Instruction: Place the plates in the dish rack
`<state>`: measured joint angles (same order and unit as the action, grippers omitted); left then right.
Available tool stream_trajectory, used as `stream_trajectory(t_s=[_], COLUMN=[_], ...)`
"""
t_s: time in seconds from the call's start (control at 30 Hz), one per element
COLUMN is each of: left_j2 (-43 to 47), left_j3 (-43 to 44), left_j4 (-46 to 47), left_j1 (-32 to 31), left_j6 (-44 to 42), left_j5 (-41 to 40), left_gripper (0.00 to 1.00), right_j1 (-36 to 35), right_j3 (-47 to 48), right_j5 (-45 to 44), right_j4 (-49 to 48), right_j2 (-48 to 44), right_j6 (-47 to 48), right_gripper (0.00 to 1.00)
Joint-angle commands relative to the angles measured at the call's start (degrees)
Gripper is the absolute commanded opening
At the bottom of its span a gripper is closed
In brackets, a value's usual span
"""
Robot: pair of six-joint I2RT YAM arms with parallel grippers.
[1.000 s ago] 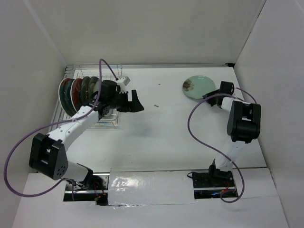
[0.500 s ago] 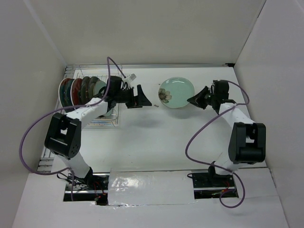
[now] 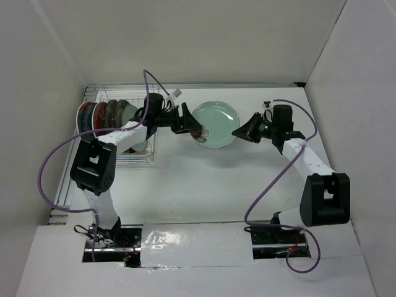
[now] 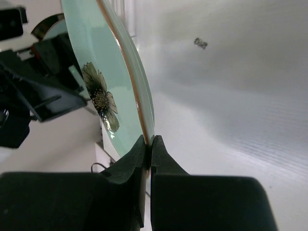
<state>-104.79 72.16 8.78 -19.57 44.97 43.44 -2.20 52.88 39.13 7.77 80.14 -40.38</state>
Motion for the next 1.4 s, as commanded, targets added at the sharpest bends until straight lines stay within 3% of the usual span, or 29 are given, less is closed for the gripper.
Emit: stream_trajectory(t_s=[0.0,0.03,0.13,0.17,0.23,0.27,0.33,0.4,0.43,0.47,0.53,0.57,0.73,0.8,1.0,1.13,1.37], left_j2=[-1.73,-1.73,-1.73,-1.73,-1.21,-0.68,0.19,2.04,2.83,3.62,6.43,7.57,14.96,17.77,19.36,20.59,21.12], left_j3=[2.72,2.20,0.88,0.88,0.35,0.35,-0.18,-0.18,-0.18,-0.18,1.83,2.71,7.99,11.50,17.57,18.89,15.65], left_j4=[4.85,6.24,7.92,8.71,9.50,9.51,9.51,7.24,6.09,4.51,-2.31,-5.14,-20.27,-27.27,-36.19,-37.87,-37.87], left_j1=[0.41,0.41,0.41,0.41,0.41,0.41,0.41,1.55,1.56,2.43,4.45,5.24,9.46,9.47,8.24,5.96,4.02], left_j6=[1.70,2.57,3.80,3.81,4.42,5.03,5.04,3.38,2.67,0.58,-2.33,-5.91,-14.81,-18.67,-23.26,-25.80,-27.92], left_j5=[3.67,4.54,5.68,5.69,7.26,7.27,7.89,7.89,7.28,7.27,3.43,1.67,-16.16,-29.51,-56.83,-67.33,-76.31], left_gripper=[0.77,0.66,0.48,0.36,0.25,0.12,0.00,0.00,0.00,0.00,0.00,0.00,0.00,0.00,0.00,0.00,0.00], right_j1=[-1.49,-2.10,-2.11,-2.63,-3.16,-3.16,-3.69,-3.69,-3.69,-3.17,-2.38,-1.68,-0.53,-0.01,0.00,0.00,-0.52], right_j3=[1.26,1.78,1.79,1.79,1.79,1.79,3.01,3.97,5.29,6.17,7.75,9.15,11.89,12.51,13.12,13.12,13.65], right_j5=[7.09,7.10,7.70,8.23,9.11,9.12,9.12,7.46,6.75,5.61,2.37,1.22,-4.67,-6.09,-7.32,-6.70,-6.70], right_j4=[-5.66,-5.05,-5.65,-5.66,-6.19,-5.67,-4.44,-3.21,-1.11,0.48,4.42,5.49,10.07,11.30,10.78,9.54,9.02], right_j2=[-3.85,-3.85,-4.38,-4.38,-3.67,-2.98,-2.45,-2.44,-2.44,-1.83,-1.31,-1.30,-0.25,0.98,2.83,5.11,7.22], right_j6=[0.30,0.91,0.92,0.92,1.45,2.14,3.02,4.60,6.18,7.24,9.17,10.48,13.31,13.84,13.14,12.52,12.52], right_gripper=[0.00,0.00,0.00,0.00,0.00,0.01,0.09,0.22,0.42,0.55,0.71,0.73,0.81,0.82,0.83,0.83,0.83])
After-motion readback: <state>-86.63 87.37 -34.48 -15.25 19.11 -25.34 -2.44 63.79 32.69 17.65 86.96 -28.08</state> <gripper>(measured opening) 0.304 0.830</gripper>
